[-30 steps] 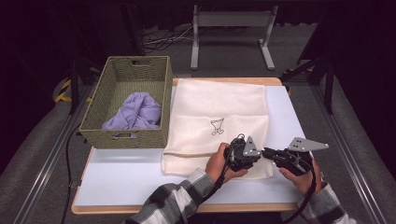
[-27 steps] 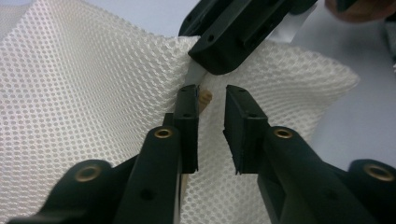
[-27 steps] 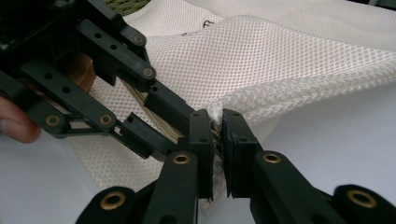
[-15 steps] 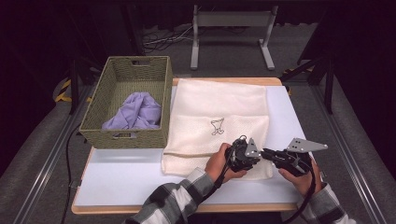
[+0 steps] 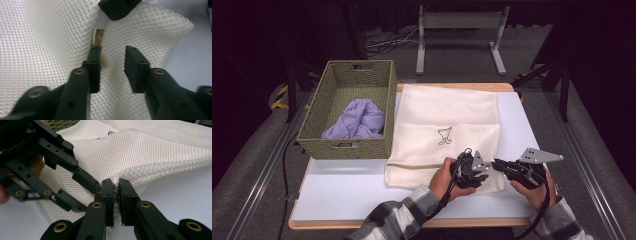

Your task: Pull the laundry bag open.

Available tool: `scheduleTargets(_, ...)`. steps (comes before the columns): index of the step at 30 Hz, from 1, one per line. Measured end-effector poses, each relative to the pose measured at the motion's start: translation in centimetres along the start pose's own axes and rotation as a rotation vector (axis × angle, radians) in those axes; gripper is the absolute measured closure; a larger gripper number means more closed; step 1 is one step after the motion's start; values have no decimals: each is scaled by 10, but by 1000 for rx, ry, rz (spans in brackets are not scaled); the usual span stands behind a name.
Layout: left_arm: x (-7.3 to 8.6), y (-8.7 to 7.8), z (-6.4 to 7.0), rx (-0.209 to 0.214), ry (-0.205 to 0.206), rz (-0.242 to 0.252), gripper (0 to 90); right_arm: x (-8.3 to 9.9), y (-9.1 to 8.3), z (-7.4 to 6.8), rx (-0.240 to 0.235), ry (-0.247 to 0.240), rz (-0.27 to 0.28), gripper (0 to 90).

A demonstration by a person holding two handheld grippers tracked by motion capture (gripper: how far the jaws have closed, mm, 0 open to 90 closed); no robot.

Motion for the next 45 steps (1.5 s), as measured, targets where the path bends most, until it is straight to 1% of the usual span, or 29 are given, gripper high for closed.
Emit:
scheduleTargets(1, 0, 1, 0, -9, -18, 3, 539, 0, 0, 0, 0, -1, 0, 840)
scheduleTargets(2, 0, 1, 0, -9, -18, 3, 533, 0, 0, 0, 0, -1, 0, 840)
scheduleTargets(4, 1, 3, -3, -31, -27, -4, 534, 0, 0, -1, 4, -4, -2, 840)
scheduleTargets(6, 3, 4, -6, -37, -40, -22, 550, 0, 0, -1, 4, -3, -3, 840)
scheduleTargets(7, 4, 4, -8, -34, -39, -28, 584, 0, 0, -1, 3, -2, -2, 840)
scheduleTargets(9, 5, 6, -9, -30, -36, -44, 618, 0, 0, -1, 1, -2, -2, 840)
scheduleTargets(10, 5, 7, -9, -30, -32, -47, 656, 0, 0, -1, -1, -2, 0, 840)
scheduleTargets(11, 7, 9, -10, -27, -25, -61, 687, 0, 0, -1, -1, -3, -1, 840)
scheduleTargets(13, 10, 12, -8, -16, -13, -90, 715, 0, 0, -2, -2, -3, 2, 840)
scheduleTargets(14, 11, 13, -7, -16, -8, -94, 768, 0, 0, -2, -4, -3, 2, 839)
scheduleTargets(16, 11, 14, -8, -19, -16, -93, 808, 0, 0, -2, -7, -5, 3, 840)
scheduleTargets(19, 10, 14, -10, -2, -23, -82, 841, 0, -1, -3, -9, -5, 8, 840)
scheduleTargets(22, 9, 12, -10, 28, -48, -66, 848, -1, -1, -3, -15, -3, 16, 839)
scheduleTargets(23, 8, 11, -10, 37, -51, -52, 838, -1, -1, -3, -16, -3, 17, 839)
scheduleTargets(25, 5, 10, -10, 38, -56, -36, 796, 0, -1, -3, -16, -3, 13, 839)
scheduleTargets(27, 5, 10, -10, 34, -50, -46, 796, 0, -1, -4, -18, -4, 11, 839)
scheduleTargets(28, 5, 12, -11, 24, -39, -56, 804, 0, 0, -4, -18, -4, 11, 839)
scheduleTargets(29, 6, 12, -11, 19, -42, -65, 822, 0, 0, -5, -19, -8, 10, 839)
scheduleTargets(30, 6, 14, -13, 16, -49, -65, 842, 0, 0, -5, -20, -8, 10, 839)
scheduleTargets(32, 7, 14, -15, 28, -70, -61, 869, 0, 0, -5, -19, -10, 6, 839)
scheduleTargets(34, 7, 13, -15, 32, -60, -67, 871, 1, 0, -5, -10, -14, 0, 840)
scheduleTargets(35, 7, 12, -15, 28, -49, -69, 871, 2, -1, -4, 4, -19, -8, 841)
scheduleTargets(36, 7, 11, -15, 30, -52, -71, 871, 2, -1, -3, 15, -22, -11, 842)
scheduleTargets(37, 7, 10, -15, 41, -56, -66, 872, 3, -2, -1, 31, -23, -14, 843)
scheduleTargets(40, 7, 7, -16, 53, -51, -60, 872, 4, -5, 3, 63, -20, -19, 847)
scheduleTargets(42, 8, 6, -17, 65, -49, -59, 872, 5, -5, 4, 67, -11, -15, 847)
scheduleTargets(45, 9, 4, -18, 76, -44, -60, 872, 5, -5, 4, 77, -16, -11, 849)
Point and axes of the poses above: each handheld gripper's, and its own axes: y roughly forward along the jaws, x roughly out of its underside, z roughly to its right, the point moved 8 cm from there along y, roughly forward along the jaws, and after that the axes turned 11 degrees about -x, right-handed, at the moved point
